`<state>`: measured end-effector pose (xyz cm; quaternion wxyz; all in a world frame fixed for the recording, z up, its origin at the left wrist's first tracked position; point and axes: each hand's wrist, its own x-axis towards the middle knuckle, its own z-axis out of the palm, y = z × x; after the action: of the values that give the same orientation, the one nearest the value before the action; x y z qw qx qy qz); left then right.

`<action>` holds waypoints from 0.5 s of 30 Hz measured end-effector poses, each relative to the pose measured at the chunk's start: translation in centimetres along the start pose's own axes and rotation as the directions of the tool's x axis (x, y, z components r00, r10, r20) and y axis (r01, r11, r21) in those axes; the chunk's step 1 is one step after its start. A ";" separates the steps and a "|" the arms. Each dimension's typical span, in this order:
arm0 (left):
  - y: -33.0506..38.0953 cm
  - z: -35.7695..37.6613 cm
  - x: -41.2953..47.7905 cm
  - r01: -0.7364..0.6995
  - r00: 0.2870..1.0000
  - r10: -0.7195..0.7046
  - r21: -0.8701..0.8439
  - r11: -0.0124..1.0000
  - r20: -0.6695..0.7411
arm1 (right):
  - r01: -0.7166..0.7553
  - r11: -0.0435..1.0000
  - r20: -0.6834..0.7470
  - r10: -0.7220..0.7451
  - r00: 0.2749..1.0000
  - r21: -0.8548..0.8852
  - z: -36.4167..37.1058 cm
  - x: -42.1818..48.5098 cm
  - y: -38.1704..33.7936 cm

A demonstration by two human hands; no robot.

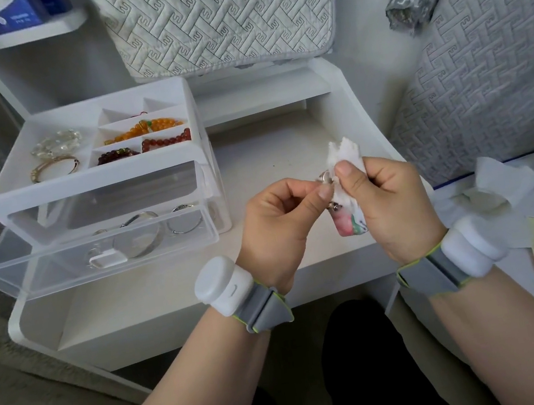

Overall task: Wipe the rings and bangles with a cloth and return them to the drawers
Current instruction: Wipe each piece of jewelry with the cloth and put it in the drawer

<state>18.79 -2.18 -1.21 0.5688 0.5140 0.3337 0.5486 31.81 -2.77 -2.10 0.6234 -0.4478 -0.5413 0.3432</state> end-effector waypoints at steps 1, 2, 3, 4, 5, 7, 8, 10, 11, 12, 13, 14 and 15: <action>0.0 0.0 0.0 0.001 1.000 -0.001 0.004 1.000 -0.007 | -0.030 0.999 -0.035 0.031 0.999 0.016 0.0 0.2 0.2; 0.0 0.0 0.0 0.002 1.000 -0.002 0.004 1.000 -0.012 | -0.064 0.997 -0.086 0.068 0.994 0.042 0.0 0.4 0.4; 0.0 0.0 0.0 0.003 1.000 -0.003 0.002 1.000 -0.015 | -0.087 0.994 -0.132 0.094 0.987 0.060 0.0 0.6 0.7; 0.0 0.0 0.0 0.006 1.000 -0.006 0.000 1.000 -0.019 | -0.101 0.993 -0.153 0.109 0.982 0.058 -0.1 0.8 0.9; 0.0 0.1 0.0 0.009 1.000 -0.009 -0.001 1.000 -0.022 | -0.106 0.994 -0.152 0.111 0.982 0.042 -0.3 1.0 1.1; 0.0 0.2 -0.1 0.011 1.000 -0.011 0.001 1.000 -0.026 | -0.082 0.996 -0.112 0.084 0.990 0.017 -0.4 1.0 1.1; -0.1 0.2 -0.1 0.010 0.999 -0.010 0.000 1.000 -0.031 | -0.071 0.997 -0.080 0.073 0.994 0.027 -0.3 0.9 0.9; 0.0 0.3 0.0 0.004 0.999 -0.004 -0.007 1.000 -0.046 | -0.081 0.993 0.009 0.080 0.997 0.083 0.1 0.4 0.5; 0.0 0.3 0.0 0.001 0.998 -0.002 -0.009 1.000 -0.055 | -0.076 0.991 0.030 0.073 0.997 0.111 0.2 0.3 0.5; 0.0 0.2 0.0 -0.001 0.998 0.001 -0.006 1.000 -0.065 | -0.066 0.988 0.028 0.063 0.998 0.136 0.2 0.3 0.6; 0.1 0.1 0.1 -0.003 0.997 0.003 -0.001 1.000 -0.075 | -0.049 0.986 0.009 0.048 0.999 0.157 0.1 0.3 0.8; 0.1 0.0 0.2 -0.005 0.996 0.006 0.008 1.000 -0.085 | -0.025 0.987 -0.013 0.027 1.000 0.156 0.0 0.3 0.9; 0.1 0.0 0.2 -0.007 0.996 0.009 0.017 1.000 -0.093 | 0.003 0.991 -0.028 0.001 1.000 0.133 -0.2 0.4 1.1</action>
<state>18.78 -1.99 -1.12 0.5459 0.4940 0.3625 0.5714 32.16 -2.09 -2.95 0.6595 -0.4097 -0.5087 0.3720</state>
